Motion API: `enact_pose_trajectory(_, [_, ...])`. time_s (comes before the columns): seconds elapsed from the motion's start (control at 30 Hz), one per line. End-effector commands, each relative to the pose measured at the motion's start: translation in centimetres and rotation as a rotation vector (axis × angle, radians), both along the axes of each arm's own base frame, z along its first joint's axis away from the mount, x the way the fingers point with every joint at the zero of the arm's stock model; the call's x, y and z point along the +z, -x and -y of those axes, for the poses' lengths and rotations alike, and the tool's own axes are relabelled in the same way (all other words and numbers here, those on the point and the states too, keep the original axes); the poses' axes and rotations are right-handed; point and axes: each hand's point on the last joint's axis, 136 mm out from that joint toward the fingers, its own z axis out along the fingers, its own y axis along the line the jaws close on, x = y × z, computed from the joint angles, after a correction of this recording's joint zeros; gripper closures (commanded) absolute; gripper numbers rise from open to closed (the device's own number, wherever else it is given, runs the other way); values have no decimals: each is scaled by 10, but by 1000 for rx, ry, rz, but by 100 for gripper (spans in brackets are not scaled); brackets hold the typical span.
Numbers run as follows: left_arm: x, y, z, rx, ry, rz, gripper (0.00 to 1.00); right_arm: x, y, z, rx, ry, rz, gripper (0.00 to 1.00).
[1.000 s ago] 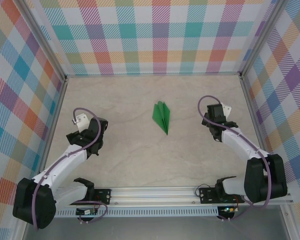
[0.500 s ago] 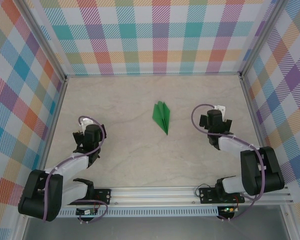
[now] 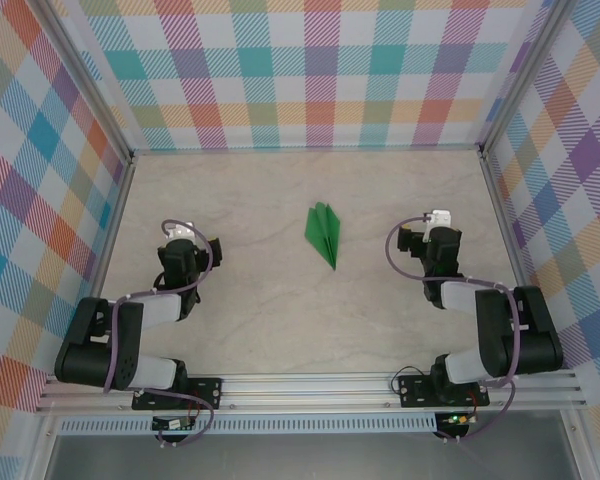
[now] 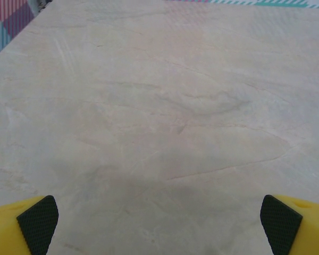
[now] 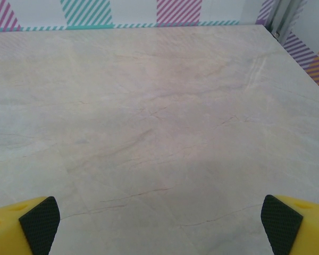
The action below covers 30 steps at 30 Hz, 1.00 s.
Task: Fold a paper plane with a square sheet of paper (pick it up from the middle)
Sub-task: Reset both arms
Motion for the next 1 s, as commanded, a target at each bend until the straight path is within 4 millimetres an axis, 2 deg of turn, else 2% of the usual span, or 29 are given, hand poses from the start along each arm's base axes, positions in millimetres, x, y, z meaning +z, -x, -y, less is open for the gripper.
enact_pose_trajectory(0.0, [13,-19,7,-54,17,68,0,4,-5,-10,69,-41,57,0])
enact_pose_trajectory(0.17, [-5,-27,8,-55,13,26,0,-5,-7,-12,89,-49,52,0])
enact_pose_trajectory(0.97, [-7,-27,5,-42,20,25,0,-6,-9,-7,83,-72,34,0])
